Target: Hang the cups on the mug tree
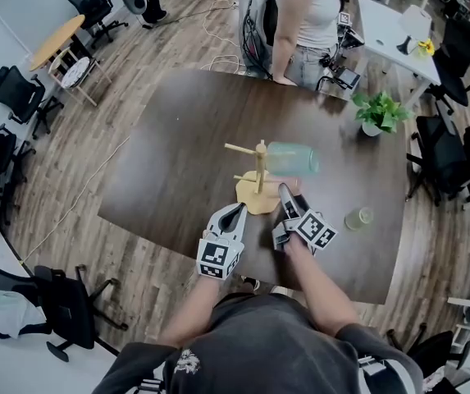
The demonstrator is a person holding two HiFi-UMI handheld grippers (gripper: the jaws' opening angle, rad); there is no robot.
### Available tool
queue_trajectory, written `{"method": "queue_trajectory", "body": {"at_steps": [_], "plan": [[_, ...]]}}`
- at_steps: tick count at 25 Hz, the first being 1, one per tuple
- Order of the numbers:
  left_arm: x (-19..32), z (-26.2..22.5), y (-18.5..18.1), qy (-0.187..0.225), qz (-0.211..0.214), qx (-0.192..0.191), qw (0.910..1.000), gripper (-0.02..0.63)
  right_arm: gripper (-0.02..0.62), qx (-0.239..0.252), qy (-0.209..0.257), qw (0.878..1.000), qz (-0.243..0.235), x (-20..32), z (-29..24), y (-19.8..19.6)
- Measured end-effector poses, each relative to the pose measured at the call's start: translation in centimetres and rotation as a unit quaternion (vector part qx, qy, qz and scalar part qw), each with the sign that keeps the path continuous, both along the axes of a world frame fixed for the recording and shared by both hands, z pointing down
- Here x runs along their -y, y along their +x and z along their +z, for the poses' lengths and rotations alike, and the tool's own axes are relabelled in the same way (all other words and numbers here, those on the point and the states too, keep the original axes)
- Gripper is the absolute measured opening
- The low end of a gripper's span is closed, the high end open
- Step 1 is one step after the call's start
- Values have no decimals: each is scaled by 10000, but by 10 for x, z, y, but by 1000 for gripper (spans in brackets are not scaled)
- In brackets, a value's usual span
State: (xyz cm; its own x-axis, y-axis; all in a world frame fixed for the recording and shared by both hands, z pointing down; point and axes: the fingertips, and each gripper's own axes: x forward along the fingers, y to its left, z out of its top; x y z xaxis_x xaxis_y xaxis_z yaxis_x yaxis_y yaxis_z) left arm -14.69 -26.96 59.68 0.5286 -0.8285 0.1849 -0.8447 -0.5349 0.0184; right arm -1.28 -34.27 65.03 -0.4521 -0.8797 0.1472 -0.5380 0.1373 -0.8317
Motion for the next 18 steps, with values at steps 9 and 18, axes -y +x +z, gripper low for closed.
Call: {"method": "queue_trajectory", "body": {"at_steps": [9,18], "plan": [[-9,-10,21,138,190,-22,9997,0,311,-936,468,9943,-187,-31,-23,10],[-34,-30,48,267,335,10,9991,0,254,-2166,1220,9652,-816,-90,-52,0]]}}
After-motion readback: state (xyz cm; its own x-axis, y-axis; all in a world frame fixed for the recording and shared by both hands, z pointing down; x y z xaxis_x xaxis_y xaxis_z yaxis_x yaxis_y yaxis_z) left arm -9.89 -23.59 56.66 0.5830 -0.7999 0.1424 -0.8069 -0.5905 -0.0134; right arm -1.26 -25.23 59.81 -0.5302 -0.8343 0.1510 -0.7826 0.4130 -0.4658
